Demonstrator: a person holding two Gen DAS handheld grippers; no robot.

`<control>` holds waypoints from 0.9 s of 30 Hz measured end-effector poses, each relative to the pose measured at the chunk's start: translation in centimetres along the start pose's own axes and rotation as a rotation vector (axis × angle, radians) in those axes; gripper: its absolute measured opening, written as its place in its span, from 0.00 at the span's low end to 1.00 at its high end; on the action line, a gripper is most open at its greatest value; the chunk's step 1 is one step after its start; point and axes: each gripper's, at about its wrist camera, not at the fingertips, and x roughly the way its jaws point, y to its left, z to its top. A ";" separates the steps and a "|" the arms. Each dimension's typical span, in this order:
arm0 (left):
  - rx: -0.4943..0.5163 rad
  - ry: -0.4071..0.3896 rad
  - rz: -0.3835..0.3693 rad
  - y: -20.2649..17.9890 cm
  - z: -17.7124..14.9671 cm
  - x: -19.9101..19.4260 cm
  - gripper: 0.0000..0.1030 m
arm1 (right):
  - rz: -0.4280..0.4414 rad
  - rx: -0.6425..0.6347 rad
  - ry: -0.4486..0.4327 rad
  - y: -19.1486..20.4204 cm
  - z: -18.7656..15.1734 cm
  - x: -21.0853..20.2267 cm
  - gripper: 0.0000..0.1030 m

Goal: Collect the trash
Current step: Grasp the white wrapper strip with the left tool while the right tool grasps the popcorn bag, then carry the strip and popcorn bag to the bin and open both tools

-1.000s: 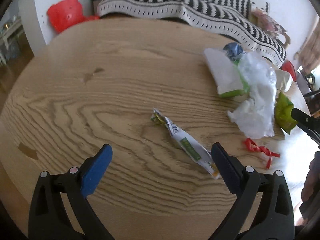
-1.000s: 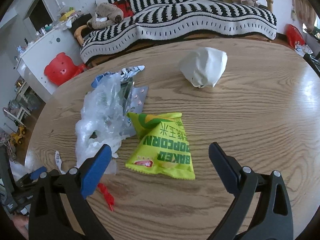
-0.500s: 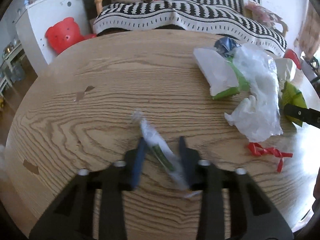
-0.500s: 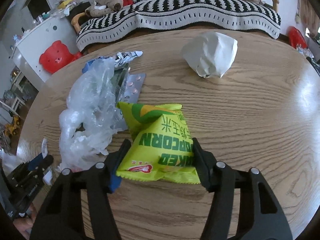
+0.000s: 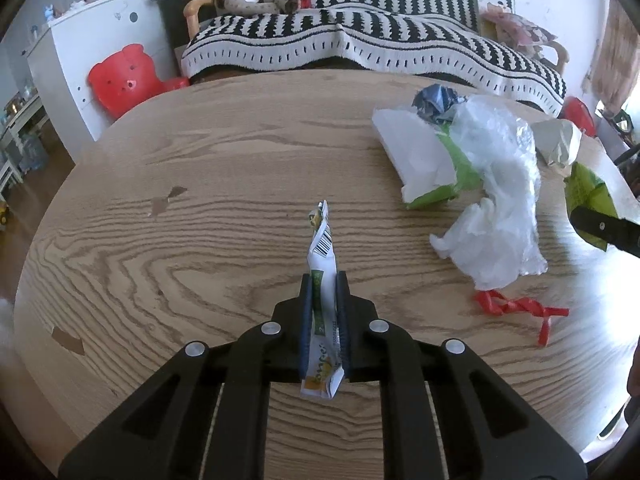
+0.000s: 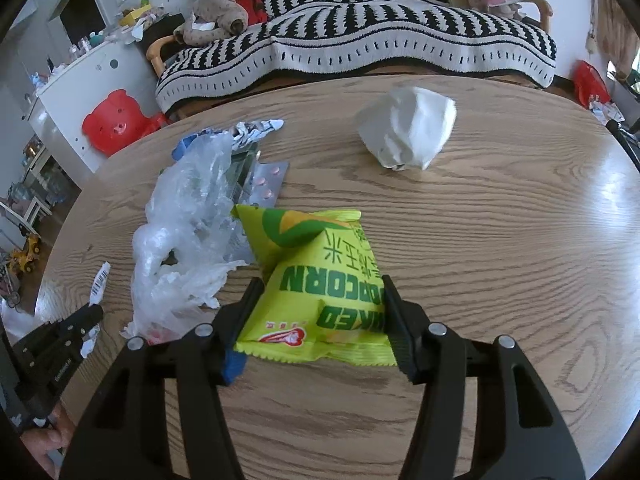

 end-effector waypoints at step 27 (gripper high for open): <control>0.295 -0.124 -0.392 -26.5 -0.6 -7.9 0.10 | -0.199 0.271 -0.158 -23.0 -11.8 -18.1 0.55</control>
